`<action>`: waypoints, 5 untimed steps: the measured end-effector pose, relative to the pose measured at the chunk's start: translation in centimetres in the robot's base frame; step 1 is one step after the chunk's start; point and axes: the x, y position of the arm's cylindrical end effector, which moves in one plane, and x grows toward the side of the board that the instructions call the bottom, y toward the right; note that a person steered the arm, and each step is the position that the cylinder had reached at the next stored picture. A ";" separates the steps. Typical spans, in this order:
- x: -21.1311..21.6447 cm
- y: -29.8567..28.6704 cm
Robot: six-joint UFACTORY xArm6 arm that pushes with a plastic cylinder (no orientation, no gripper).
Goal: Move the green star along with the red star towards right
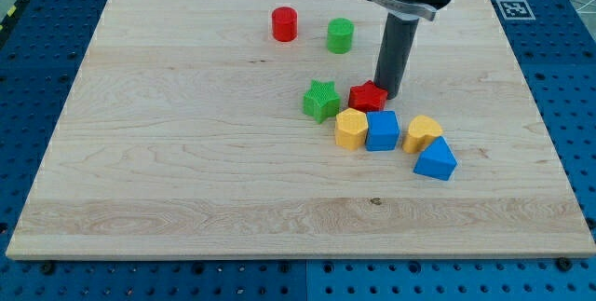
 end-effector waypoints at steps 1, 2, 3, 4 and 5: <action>-2.0 0.1; -3.3 -3.8; -3.3 -8.9; -2.9 -14.3; -1.3 -15.2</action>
